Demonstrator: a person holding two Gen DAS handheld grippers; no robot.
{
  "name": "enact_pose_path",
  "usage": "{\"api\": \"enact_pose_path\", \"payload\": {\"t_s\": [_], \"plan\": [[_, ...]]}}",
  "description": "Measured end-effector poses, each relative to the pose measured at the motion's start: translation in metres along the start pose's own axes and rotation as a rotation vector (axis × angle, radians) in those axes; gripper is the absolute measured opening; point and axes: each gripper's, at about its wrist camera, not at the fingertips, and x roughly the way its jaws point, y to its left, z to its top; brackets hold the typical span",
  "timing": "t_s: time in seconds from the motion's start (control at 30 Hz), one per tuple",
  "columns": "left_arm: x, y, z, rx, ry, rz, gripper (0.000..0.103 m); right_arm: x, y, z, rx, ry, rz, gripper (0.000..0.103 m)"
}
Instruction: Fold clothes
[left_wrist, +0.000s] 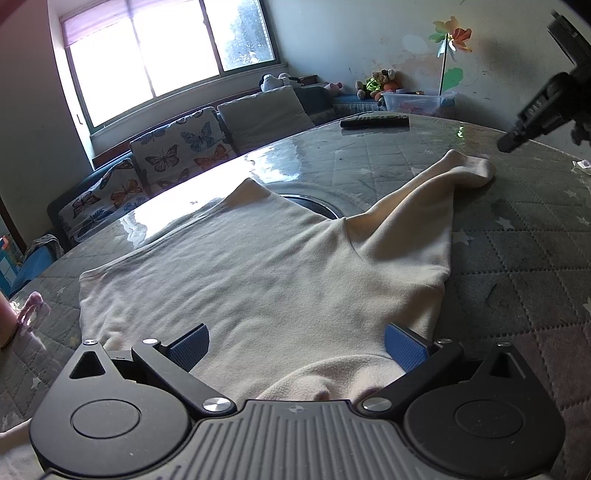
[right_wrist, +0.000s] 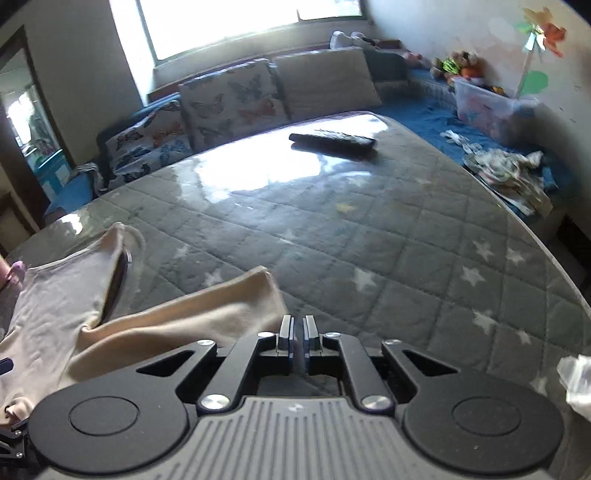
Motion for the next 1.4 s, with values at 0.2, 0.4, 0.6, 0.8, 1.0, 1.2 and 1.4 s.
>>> {"api": "enact_pose_path", "payload": {"t_s": [0.2, 0.4, 0.6, 0.8, 1.0, 1.2, 1.4], "plan": [[0.000, -0.001, 0.001, -0.002, 0.003, 0.005, 0.103, 0.032, 0.039, 0.011, -0.118, 0.019, 0.035, 0.009], [0.000, 0.000, 0.000, -0.007, 0.003, -0.003, 0.103, 0.070, 0.056, 0.013, -0.211, 0.060, -0.039, 0.009], [0.000, 0.001, 0.000, -0.012, 0.006, -0.006, 0.103, 0.095, 0.071, 0.031, -0.287, 0.038, -0.069, 0.010], [0.001, 0.002, 0.000, -0.017, 0.008, -0.010, 0.103, 0.109, 0.077, 0.041, -0.330, 0.012, -0.074, 0.011], [0.001, 0.002, 0.000, -0.016, 0.007, -0.007, 0.103, 0.089, 0.084, 0.037, -0.353, -0.008, -0.062, 0.031], [-0.002, 0.002, 0.000, -0.023, 0.012, -0.003, 0.103, 0.064, 0.106, 0.009, -0.427, 0.015, 0.053, 0.039], [-0.022, 0.013, 0.002, -0.058, -0.023, 0.008, 0.103, 0.055, 0.115, -0.018, -0.483, 0.035, 0.085, 0.043]]}}
